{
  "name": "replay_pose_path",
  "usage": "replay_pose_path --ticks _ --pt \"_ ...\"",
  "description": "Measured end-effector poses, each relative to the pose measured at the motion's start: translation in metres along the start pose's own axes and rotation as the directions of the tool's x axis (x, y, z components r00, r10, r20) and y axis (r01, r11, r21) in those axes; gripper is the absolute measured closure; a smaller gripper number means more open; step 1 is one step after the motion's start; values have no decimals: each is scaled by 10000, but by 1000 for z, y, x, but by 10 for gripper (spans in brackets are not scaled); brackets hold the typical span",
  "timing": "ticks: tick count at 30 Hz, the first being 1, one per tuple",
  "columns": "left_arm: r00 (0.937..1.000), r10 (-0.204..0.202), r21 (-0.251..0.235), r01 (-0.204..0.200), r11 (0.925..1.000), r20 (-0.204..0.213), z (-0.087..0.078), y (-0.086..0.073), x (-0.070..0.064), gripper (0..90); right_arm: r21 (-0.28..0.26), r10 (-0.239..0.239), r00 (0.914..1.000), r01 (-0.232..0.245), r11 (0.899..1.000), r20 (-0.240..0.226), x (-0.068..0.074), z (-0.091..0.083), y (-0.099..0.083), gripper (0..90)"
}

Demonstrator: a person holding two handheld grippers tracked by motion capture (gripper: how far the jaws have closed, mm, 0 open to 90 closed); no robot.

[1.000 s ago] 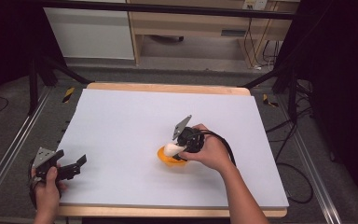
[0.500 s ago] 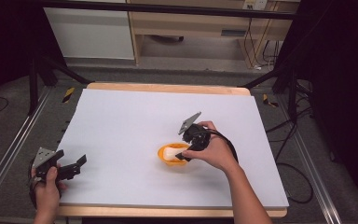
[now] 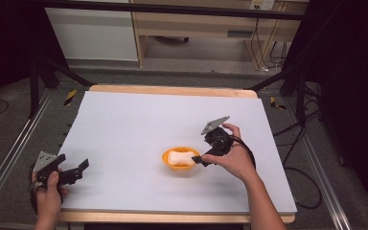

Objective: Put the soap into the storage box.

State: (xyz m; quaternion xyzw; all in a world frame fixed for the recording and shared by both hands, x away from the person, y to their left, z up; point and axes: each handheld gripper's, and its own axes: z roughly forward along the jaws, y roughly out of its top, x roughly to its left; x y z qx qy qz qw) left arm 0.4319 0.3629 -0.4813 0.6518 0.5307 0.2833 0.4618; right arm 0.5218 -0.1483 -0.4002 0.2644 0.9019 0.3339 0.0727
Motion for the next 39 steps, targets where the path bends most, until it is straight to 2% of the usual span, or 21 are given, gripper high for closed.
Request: replay_pose_path --ticks 8,14,27,34,35,39 --pt "10000 59 18 -59 10000 -19 0 0 0 22 -264 419 9989 -414 9988 216 -6 -9 -15 10" --pt "10000 63 36 -63 10000 -25 0 0 -1 22 -415 781 9960 -763 9962 428 -12 -11 -34 9" --pt "10000 45 4 -45 10000 -13 0 0 -1 23 -945 1678 9811 -1588 9828 965 -23 -24 -74 17" --pt "10000 41 2 -41 10000 -12 0 0 -1 23 -1040 1807 9770 -1692 9801 1132 -25 -27 -89 17" --pt "10000 87 29 -87 10000 -28 0 0 0 23 -1179 2006 9720 -1864 9754 1224 -26 -30 -94 17" --pt "10000 61 0 -61 10000 -29 0 0 -1 23 -1367 2136 9674 -1952 9712 1360 -29 -33 -103 17"
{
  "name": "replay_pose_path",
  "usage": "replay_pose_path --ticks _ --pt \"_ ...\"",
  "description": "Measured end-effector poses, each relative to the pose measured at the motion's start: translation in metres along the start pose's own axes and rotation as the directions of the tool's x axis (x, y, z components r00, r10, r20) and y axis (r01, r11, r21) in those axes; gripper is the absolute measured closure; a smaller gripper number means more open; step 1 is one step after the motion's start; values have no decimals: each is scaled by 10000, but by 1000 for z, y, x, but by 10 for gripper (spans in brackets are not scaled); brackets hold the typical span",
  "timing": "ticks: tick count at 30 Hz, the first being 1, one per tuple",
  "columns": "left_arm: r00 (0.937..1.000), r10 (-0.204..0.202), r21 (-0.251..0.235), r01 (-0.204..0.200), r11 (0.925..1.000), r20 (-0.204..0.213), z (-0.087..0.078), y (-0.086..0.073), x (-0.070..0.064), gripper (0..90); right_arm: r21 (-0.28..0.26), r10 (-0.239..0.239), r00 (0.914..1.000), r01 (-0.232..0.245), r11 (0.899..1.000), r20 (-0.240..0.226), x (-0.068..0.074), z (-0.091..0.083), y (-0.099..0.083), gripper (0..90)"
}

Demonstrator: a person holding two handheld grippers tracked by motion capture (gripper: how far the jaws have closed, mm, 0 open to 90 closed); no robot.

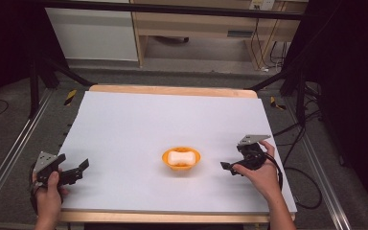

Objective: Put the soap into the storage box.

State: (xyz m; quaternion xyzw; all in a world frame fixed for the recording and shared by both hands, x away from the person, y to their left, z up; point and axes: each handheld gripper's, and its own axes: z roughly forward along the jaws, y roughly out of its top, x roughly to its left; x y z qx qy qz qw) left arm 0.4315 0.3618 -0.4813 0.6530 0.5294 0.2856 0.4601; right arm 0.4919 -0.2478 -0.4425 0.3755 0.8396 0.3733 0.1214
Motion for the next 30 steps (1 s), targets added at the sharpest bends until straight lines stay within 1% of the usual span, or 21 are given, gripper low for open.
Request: replay_pose_path --ticks 8,10,13,15,17,18,19,21,22,25,28,29,30 --pt "10000 53 -17 -53 10000 -36 0 0 0 24 -164 279 9994 -276 9995 189 -7 -4 -17 17" --pt "10000 43 -39 -43 10000 -44 0 0 0 24 -135 357 9987 -352 9993 361 -8 -5 -22 17" --pt "10000 51 -30 -51 10000 -44 0 0 -1 24 -292 454 9983 -444 9986 362 -11 -8 -28 16" --pt "10000 57 -24 -57 10000 -50 0 0 -1 24 -305 576 9976 -564 9979 390 -12 -10 -32 13" --pt "9999 105 2 -105 9999 -58 0 0 -1 24 -320 562 9975 -549 9980 438 -13 -11 -34 11" --pt "10000 56 -37 -56 10000 -47 0 0 -1 24 -394 755 9957 -735 9965 532 -14 -13 -38 6" --pt "10000 41 -40 -41 10000 -45 0 0 -1 24 -467 741 9954 -713 9964 613 -16 -15 -40 8" --pt "10000 36 -42 -36 10000 -53 0 0 -1 24 -504 787 9950 -757 9959 618 -17 -16 -42 7" --pt "10000 53 -52 -54 10000 -76 0 0 -1 24 -532 872 9939 -837 9951 672 -18 -18 -46 7" --pt "10000 25 -68 -26 10000 -93 0 0 -1 23 -592 919 9927 -875 9944 780 -20 -20 -53 7" --pt "9999 28 -66 -29 10000 -98 -1 0 -1 23 -684 1046 9914 -992 9927 792 -21 -22 -57 7" --pt "9999 34 -66 -35 10000 -97 -1 0 -1 23 -748 1102 9906 -1043 9917 806 -22 -24 -59 7" --pt "9999 31 -65 -32 10000 -104 0 0 -1 23 -824 1271 9884 -1203 9893 830 -23 -27 -62 7"
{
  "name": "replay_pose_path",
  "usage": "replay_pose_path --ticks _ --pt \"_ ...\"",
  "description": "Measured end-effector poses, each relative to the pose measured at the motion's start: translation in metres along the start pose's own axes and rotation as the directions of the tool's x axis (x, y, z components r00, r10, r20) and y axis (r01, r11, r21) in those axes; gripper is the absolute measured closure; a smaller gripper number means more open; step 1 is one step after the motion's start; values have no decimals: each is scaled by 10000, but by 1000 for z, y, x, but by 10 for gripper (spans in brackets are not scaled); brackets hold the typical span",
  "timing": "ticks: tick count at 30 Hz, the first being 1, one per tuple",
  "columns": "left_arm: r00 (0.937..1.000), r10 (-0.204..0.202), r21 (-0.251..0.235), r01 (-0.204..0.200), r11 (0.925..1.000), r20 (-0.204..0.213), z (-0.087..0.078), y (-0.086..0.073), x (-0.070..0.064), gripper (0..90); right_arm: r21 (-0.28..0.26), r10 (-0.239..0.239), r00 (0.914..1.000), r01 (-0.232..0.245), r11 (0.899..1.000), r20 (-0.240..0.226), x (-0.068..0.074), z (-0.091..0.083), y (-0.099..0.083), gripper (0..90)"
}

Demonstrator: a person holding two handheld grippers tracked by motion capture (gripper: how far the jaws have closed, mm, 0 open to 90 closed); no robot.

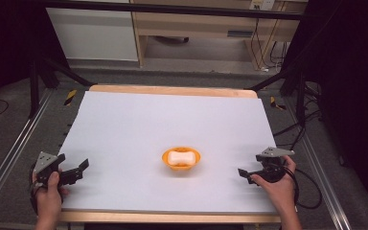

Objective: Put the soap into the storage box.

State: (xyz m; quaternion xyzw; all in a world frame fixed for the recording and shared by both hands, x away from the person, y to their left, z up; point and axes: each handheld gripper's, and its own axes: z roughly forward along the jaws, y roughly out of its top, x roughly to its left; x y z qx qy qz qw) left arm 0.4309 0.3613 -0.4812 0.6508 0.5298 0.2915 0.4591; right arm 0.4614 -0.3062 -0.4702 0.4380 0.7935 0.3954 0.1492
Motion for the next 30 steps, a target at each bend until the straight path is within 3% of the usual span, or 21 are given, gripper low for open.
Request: replay_pose_path --ticks 3,10,16,23,26,30 --pt "10000 29 -3 -29 10000 -17 0 0 0 23 -117 -18 9999 20 9999 148 -5 -5 -5 7" --pt "10000 22 -11 -22 10000 -31 0 0 0 23 -370 558 9977 -544 9978 375 -14 -18 -18 7" --pt "10000 -26 -27 26 10000 -62 -1 0 0 22 -592 779 9947 -740 9955 670 -23 -28 -33 7" --pt "10000 -11 -26 11 10000 -68 -1 0 0 22 -1179 1043 9900 -928 9887 954 -27 -38 -41 8" --pt "10000 -30 -20 30 10000 -76 0 0 0 22 -1692 1210 9850 -994 9806 1228 -28 -44 -48 11" --pt "9999 -92 5 92 10000 -58 0 0 1 22 -1967 1385 9817 -1113 9741 1306 -29 -49 -53 22"
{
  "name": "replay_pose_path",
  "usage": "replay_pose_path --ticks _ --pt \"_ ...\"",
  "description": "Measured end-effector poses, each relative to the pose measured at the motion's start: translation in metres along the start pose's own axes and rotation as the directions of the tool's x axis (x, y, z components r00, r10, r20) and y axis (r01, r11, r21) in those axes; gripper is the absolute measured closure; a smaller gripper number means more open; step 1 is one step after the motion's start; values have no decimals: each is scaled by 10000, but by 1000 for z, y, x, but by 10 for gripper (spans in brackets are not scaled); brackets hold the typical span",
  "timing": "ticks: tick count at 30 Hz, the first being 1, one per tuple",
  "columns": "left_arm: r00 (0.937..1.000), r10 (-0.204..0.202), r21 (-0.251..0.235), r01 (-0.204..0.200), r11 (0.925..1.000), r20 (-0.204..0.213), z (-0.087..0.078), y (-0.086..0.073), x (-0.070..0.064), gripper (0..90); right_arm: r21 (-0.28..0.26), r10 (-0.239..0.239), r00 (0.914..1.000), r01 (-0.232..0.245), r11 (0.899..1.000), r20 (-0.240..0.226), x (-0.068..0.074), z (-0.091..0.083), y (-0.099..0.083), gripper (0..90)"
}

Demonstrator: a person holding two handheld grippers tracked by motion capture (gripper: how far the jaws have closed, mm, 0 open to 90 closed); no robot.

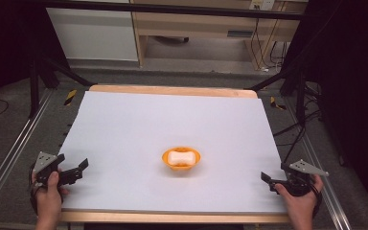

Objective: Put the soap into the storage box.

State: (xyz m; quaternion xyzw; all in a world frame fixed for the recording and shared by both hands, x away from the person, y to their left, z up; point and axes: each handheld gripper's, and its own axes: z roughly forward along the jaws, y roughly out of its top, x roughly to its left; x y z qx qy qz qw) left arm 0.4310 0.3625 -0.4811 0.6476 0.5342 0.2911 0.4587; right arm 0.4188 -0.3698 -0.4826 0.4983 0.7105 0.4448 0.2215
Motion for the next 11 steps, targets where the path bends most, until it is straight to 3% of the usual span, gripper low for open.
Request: replay_pose_path --ticks 11 --pt "10000 -30 28 30 10000 20 0 0 0 21 -13 231 9995 -231 9997 224 -2 1 0 22"
